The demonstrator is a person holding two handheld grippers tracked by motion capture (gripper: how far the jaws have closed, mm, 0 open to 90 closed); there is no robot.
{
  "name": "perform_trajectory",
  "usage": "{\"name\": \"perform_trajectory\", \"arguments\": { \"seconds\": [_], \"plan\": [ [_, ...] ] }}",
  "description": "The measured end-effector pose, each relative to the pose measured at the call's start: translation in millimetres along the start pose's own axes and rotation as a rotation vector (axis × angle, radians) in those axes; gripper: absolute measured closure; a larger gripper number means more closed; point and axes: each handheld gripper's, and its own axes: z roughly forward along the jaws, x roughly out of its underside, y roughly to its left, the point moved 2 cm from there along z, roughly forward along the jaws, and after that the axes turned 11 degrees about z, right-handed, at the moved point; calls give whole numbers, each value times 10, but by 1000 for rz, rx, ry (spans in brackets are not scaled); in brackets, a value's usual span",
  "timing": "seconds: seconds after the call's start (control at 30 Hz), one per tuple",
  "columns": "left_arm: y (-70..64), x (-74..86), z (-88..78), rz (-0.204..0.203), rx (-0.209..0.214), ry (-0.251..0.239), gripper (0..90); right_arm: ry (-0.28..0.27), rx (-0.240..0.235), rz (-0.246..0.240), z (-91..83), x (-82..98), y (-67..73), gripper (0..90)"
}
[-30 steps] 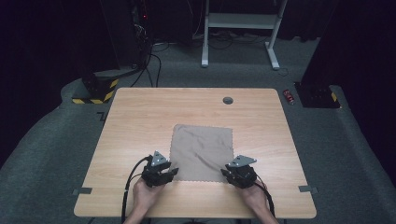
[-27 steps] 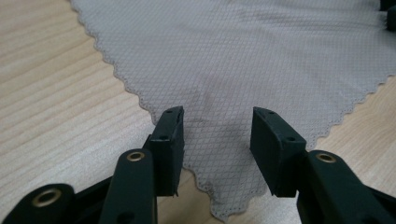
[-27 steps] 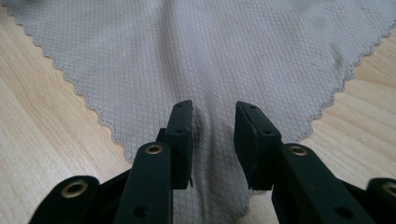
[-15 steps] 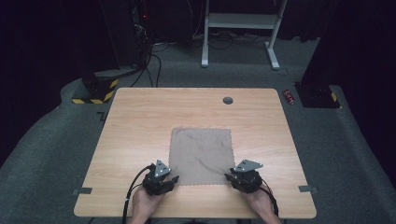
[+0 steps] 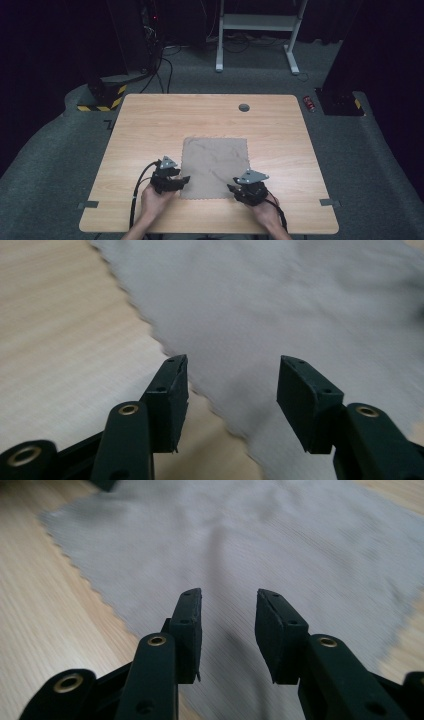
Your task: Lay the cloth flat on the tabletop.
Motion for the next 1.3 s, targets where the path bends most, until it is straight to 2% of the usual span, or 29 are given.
{"name": "perform_trajectory", "arguments": {
  "seconds": [0.1,0.2,0.37,0.53,0.57,0.63,0.73,0.77,0.8,0.93,0.97,1.0,1.07,1.1,1.17,1.27,1.3],
  "plan": [
    [164,-88,44,-17,-23,8,469,12,-20,-18,137,-76,131,640],
    [319,-194,93,-17,-74,15,476,32,-52,-10,272,-130,248,652],
    [531,-342,203,-60,-94,22,488,43,-98,-42,411,-221,455,673],
    [624,-491,325,-65,-100,35,501,46,-148,-81,534,-323,692,692],
    [645,-516,356,-69,-103,22,502,44,-157,-85,552,-335,725,693],
    [697,-517,400,-114,-103,-9,507,45,-177,-96,596,-364,826,696],
    [747,-478,469,-135,-110,12,513,42,-191,-113,663,-381,938,696],
    [766,-456,497,-133,-115,32,515,40,-192,-116,684,-382,956,695],
    [775,-450,500,-125,-121,31,518,44,-193,-116,717,-383,983,694],
    [810,-456,489,-134,-140,18,524,54,-188,-141,796,-383,1055,692],
    [839,-469,497,-128,-135,50,524,61,-187,-144,806,-379,1071,691],
    [850,-492,508,-118,-136,64,520,64,-184,-156,823,-370,1096,687],
    [860,-549,502,-110,-142,47,525,63,-178,-165,821,-365,1122,688],
    [864,-584,513,-109,-137,54,523,64,-177,-166,821,-365,1123,687],
    [862,-641,545,-85,-156,57,523,60,-178,-161,822,-360,1122,688],
    [879,-702,623,-82,-153,92,524,64,-169,-169,813,-359,1135,692],
    [878,-712,647,-80,-158,90,524,64,-169,-173,812,-357,1139,696]
  ]
}}
